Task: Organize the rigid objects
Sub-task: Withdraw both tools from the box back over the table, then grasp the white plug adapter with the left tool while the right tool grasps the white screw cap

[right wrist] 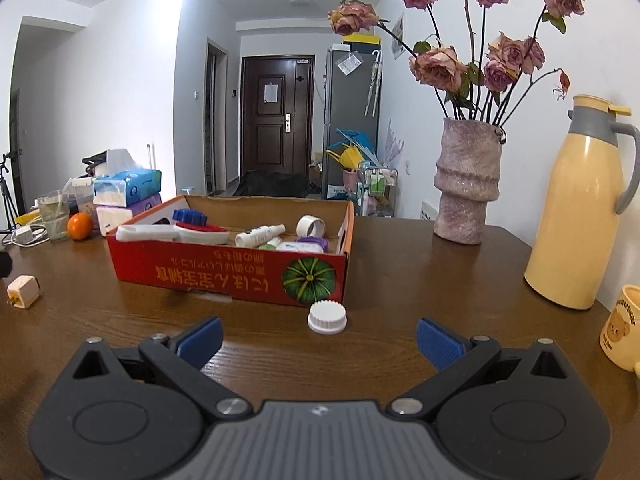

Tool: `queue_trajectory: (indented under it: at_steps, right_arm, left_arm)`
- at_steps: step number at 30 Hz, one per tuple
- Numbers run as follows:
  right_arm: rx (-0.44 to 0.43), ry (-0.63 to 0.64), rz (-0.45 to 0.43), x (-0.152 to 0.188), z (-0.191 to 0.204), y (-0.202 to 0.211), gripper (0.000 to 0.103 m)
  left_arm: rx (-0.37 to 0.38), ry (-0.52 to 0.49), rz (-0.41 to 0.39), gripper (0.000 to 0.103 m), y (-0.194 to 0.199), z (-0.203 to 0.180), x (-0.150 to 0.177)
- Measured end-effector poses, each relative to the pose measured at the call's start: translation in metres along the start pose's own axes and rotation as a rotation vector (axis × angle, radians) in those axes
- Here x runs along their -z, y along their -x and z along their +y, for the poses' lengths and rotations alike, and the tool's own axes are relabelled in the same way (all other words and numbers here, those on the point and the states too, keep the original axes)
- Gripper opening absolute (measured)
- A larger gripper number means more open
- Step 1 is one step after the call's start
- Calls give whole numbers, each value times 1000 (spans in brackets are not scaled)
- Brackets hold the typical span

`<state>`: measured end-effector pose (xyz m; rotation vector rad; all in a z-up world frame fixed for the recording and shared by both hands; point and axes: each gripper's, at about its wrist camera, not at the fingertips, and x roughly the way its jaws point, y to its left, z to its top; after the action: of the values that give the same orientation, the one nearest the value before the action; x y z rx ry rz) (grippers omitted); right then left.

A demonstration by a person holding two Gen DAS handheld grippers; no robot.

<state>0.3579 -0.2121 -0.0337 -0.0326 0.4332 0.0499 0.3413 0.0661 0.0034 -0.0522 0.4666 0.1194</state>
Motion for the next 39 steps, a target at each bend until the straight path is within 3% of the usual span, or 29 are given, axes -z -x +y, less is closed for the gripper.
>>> queue_trajectory:
  at_steps: [22, 39]
  right_arm:
    - [16, -19, 57, 11, 4, -27, 103]
    - [74, -20, 110, 10, -3, -67, 103]
  left_arm:
    - [-108, 42, 20, 103, -34, 64, 9]
    - [-200, 96, 95, 103, -106, 117, 13]
